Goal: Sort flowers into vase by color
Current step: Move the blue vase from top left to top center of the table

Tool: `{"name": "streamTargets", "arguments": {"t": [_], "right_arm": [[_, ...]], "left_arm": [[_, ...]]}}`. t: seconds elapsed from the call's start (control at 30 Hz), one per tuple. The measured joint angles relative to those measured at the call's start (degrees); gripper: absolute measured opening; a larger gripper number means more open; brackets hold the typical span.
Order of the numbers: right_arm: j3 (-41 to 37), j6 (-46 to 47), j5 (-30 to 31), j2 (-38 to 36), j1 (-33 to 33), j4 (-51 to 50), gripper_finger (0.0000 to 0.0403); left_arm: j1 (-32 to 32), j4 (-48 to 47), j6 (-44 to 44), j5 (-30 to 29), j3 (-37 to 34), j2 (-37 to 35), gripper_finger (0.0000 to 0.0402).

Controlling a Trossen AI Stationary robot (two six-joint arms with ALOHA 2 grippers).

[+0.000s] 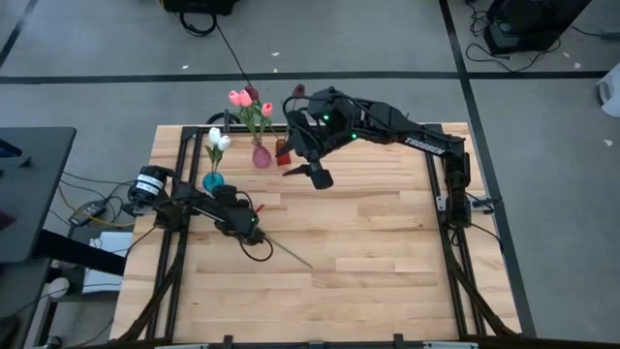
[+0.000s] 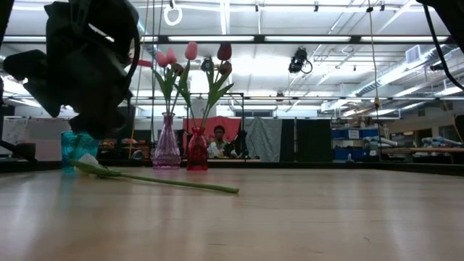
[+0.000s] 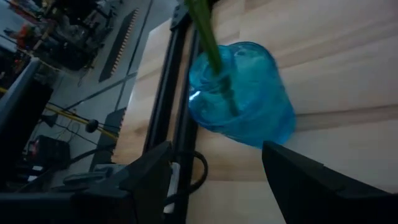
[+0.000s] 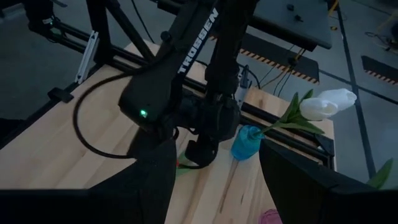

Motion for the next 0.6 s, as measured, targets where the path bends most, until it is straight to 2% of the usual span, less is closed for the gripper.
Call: {"name": "streamTargets", "arguments": {"t": [0.27,0.43,0.6], "right_arm": [[0.0,0.0,0.0,-0.01,-0.08,-1.39,0.024],[0.0,0.18,0.0,-0.01,-0.08,-1.65,0.024],[0.0,0.72,-0.04,-0.01,-0.08,-2.0,0.024]], "left_arm": [[0.0,-0.06,1.5,2.46,2.74,-0.02,0.0255],[-0.09,0.35,5.34,2.7,2.04,-0.02,0.0255],[0.7,-0.04,4.84,3.37,1.76,-0.02,0.0258]]}}
